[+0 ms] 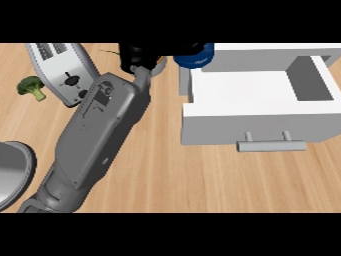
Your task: Pick up the can, place it into the drawer and close the drawer
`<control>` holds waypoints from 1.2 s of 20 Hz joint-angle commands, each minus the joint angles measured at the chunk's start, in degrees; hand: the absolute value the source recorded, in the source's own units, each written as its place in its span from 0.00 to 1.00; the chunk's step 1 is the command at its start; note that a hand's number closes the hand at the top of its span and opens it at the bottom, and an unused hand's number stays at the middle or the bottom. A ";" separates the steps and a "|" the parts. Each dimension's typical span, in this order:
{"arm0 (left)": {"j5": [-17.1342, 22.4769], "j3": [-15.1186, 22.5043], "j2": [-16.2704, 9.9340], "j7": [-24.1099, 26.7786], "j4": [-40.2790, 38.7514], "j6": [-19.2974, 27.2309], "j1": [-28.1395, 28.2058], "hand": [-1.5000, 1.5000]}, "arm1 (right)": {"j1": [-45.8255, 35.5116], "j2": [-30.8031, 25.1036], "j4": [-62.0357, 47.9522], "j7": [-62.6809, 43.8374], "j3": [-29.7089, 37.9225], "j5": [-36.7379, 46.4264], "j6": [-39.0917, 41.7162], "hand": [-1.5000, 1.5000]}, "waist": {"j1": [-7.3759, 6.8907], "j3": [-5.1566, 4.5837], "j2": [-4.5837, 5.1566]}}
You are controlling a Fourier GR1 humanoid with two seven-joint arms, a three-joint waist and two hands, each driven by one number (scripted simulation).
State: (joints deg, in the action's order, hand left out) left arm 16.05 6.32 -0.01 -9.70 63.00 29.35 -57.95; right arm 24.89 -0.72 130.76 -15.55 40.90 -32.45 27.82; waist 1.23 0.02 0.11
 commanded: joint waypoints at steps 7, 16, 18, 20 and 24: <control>7.52 2.81 0.01 3.86 -14.66 4.46 -12.93 1.00 | -0.47 -1.76 2.99 -3.56 0.29 -2.88 -1.77 0.00 | 0.98 0.00 0.07; 17.82 9.78 0.01 7.78 -24.76 8.05 -20.72 1.00 | -3.28 0.36 -3.42 1.68 -2.41 2.58 0.65 0.00 | 2.08 0.09 0.48; 19.93 13.01 0.01 11.80 -24.74 8.02 -18.60 1.00 | -3.91 -0.99 -2.59 1.28 -0.99 2.43 -0.29 0.00 | 2.09 0.07 0.42; 22.68 13.15 0.01 11.36 -26.78 8.09 -20.48 1.00 | -2.96 0.58 -2.30 2.34 -1.79 3.51 1.15 0.00 | 2.51 0.09 0.51; 26.26 17.48 0.01 11.73 -28.42 10.43 -20.47 1.00 | -5.44 -2.35 -3.49 -0.66 -1.38 1.24 -1.07 0.00 | 2.50 0.09 0.52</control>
State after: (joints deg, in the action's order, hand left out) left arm 38.66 20.43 0.00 1.11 36.24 38.23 -78.30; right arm 20.84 -1.75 129.63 -16.28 39.03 -31.12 26.43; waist 3.68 0.08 0.61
